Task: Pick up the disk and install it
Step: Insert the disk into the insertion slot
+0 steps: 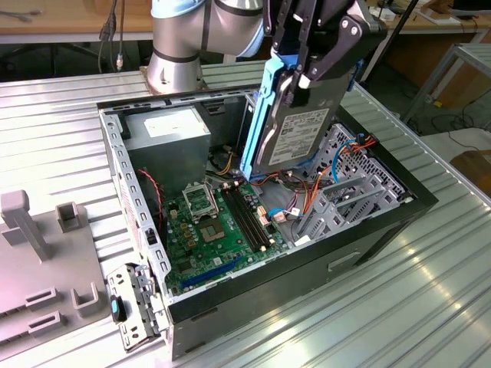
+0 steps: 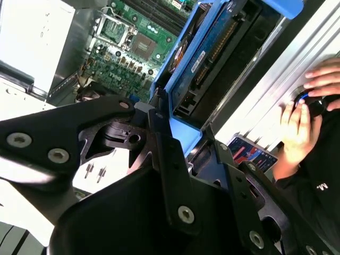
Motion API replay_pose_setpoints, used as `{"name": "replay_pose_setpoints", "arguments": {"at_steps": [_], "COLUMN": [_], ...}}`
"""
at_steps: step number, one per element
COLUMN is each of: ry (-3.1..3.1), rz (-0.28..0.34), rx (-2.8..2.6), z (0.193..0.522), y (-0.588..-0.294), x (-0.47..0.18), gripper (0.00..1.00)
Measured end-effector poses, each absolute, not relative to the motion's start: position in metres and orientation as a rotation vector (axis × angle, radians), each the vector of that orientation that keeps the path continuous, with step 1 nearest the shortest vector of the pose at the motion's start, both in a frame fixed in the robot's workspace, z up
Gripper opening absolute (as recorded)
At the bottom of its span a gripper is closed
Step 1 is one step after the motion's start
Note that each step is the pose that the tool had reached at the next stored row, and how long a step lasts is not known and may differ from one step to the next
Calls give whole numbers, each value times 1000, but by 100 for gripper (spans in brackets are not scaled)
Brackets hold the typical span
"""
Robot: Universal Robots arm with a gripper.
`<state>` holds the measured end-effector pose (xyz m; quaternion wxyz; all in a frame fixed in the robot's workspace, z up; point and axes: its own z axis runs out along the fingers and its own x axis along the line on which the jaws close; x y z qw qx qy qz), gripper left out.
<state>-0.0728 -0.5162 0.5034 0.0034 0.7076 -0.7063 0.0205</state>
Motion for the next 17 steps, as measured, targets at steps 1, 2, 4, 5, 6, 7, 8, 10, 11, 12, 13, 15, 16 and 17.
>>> {"name": "replay_pose_setpoints", "arguments": {"at_steps": [1,2,4,5,6,7,8,10,11,12,13,15,16,17], "ry": [-2214,-2214,-2214,-2214,-2214,-2215,-2214,-2214,-2214,-2214,-2214,-2213,-2213,-2213], "rz": [64,64,64,64,64,64,64,64,64,64,64,62,61,61], "rx": [2218,2218,2218,2218,2218,2218,2218,2218,2218,2218,2218,2217,2217,2217], "z": [503,503,502,501,500,499,498,497,496,494,493,490,489,488], "y": [-516,-517,-517,-518,-518,-518,-518,-518,-519,-522,-524,-526,-526,-528], "x": [-71,-69,-62,-58,-50,-39,-34,-25,-23,-22,-21,-11,-7,-3], "gripper": [37,37,37,37,37,37,37,37,37,37,37,37,37,37]}}
